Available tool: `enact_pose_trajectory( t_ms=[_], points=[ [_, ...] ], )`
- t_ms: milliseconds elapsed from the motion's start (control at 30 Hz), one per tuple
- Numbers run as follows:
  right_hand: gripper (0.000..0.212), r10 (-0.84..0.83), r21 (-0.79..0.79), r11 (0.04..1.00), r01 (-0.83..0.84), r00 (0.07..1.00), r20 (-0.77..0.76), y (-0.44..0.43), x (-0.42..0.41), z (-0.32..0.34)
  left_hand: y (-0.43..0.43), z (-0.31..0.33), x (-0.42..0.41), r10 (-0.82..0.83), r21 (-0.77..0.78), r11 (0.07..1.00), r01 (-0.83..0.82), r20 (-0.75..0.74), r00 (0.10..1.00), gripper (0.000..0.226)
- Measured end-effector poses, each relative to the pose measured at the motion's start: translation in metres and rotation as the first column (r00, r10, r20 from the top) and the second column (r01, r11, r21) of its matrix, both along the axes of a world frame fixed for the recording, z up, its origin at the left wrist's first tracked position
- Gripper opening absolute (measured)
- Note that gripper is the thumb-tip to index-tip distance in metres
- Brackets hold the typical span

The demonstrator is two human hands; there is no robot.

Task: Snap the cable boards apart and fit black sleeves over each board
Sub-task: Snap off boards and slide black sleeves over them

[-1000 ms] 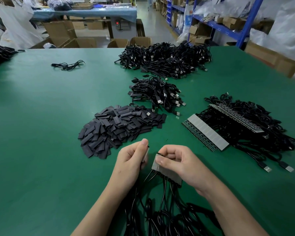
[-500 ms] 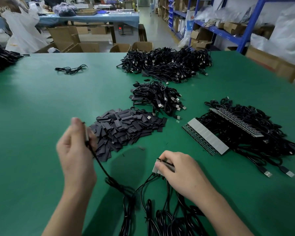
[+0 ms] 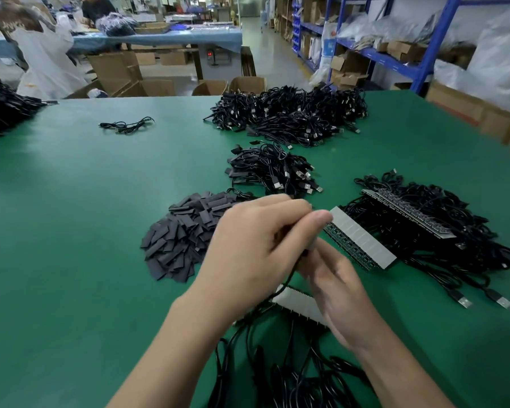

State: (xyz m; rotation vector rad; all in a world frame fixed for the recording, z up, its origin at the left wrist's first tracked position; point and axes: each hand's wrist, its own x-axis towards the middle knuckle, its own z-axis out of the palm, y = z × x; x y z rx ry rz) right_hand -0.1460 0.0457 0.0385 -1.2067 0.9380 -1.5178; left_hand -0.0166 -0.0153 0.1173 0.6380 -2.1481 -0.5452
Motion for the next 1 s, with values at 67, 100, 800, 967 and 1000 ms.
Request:
enact_pose_trajectory(
  t_ms=[67,100,800,967,1000],
  points=[
    [0.045,-0.010,-0.027,1.000,0.012,0.997,0.077,0.001,-0.004,0.006,0.000,0.000,-0.005,-0.004,-0.044,0.999,0.002,-0.028,1.000,0.043],
    [0.041,-0.007,-0.024,1.000,0.010,0.995,0.104,0.002,-0.006,0.008,-0.002,0.001,-0.007,0.001,-0.073,0.997,-0.004,-0.039,0.999,0.043],
    [0.024,-0.183,0.004,0.908,0.419,0.404,-0.896,-0.003,-0.033,0.010,-0.095,-0.106,0.034,0.439,-0.079,0.890,-0.450,0.416,0.796,0.017],
    [0.022,-0.043,0.134,0.902,0.411,0.394,-0.918,-0.014,-0.034,-0.017,-0.100,-0.107,0.043,0.427,-0.146,0.904,-0.402,0.374,0.823,0.012],
    [0.022,-0.026,0.150,0.901,0.407,0.396,-0.918,-0.016,-0.034,-0.020,-0.101,-0.107,0.044,0.444,-0.185,0.896,-0.404,0.360,0.820,0.011]
  ],
)
